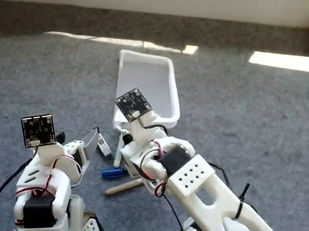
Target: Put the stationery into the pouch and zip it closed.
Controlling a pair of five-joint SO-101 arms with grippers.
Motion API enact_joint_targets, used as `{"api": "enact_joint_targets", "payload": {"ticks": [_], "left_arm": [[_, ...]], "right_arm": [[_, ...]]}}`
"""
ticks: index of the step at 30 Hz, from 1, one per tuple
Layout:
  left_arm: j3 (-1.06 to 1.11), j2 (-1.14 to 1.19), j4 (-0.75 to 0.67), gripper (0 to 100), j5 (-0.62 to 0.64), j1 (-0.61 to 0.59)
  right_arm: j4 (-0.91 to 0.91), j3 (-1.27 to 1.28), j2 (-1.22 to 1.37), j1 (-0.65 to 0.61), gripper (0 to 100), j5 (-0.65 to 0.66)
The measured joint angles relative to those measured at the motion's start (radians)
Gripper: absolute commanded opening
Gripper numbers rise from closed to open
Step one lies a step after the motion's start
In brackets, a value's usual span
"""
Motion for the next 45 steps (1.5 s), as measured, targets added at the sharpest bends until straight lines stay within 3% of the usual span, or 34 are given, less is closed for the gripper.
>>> {"api": "enact_joint_targets", "payload": {"ticks": [9, 17, 30, 40, 45], "left_arm": [[-0.002, 0.0, 0.003, 34, 0.023, 0.077], [0.063, 0.002, -0.097, 33, 0.023, 0.104], [0.063, 0.002, -0.106, 33, 0.023, 0.218], [0.133, 0.0, -0.244, 28, 0.023, 0.226], [0.195, 0.002, -0.311, 25, -0.066, 0.227]], "right_arm": [[0.008, 0.095, -0.241, 0.002, 0.7, 0.048], [0.078, 0.115, -0.376, 0.002, 0.6, 0.048], [0.114, 0.115, -0.387, 0.002, 0.6, 0.054], [0.155, 0.115, -0.388, -0.041, 0.6, 0.054], [0.198, 0.115, -0.388, -0.041, 0.6, 0.054]]}}
